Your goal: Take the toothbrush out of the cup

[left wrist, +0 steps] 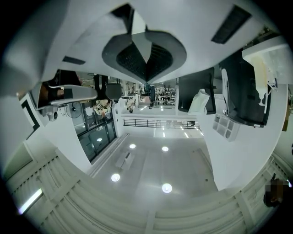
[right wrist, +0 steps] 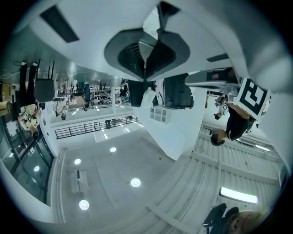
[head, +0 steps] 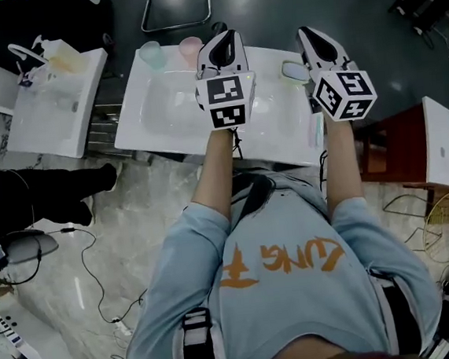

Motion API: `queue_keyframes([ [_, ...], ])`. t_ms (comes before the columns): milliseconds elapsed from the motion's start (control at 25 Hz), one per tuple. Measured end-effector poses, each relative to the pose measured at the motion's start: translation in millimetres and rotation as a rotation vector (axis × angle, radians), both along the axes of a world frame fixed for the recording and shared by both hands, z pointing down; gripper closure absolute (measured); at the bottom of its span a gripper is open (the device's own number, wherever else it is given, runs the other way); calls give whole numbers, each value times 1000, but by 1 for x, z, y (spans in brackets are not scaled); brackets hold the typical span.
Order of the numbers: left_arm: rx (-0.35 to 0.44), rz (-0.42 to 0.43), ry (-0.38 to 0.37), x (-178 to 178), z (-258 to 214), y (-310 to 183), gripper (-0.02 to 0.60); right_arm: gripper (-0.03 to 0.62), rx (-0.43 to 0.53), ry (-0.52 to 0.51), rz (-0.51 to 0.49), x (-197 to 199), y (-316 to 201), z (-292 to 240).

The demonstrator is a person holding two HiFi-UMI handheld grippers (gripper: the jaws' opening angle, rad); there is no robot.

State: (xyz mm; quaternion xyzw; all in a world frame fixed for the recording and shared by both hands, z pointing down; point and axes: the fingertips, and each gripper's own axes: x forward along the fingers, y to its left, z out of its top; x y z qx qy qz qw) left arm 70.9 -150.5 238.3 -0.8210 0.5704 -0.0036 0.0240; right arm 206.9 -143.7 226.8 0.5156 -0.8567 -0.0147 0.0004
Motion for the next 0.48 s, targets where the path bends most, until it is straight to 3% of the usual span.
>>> queue_keyframes([
  [480, 16, -8, -11, 3, -2, -8, 561, 560, 19, 16, 36, 7, -8, -3],
])
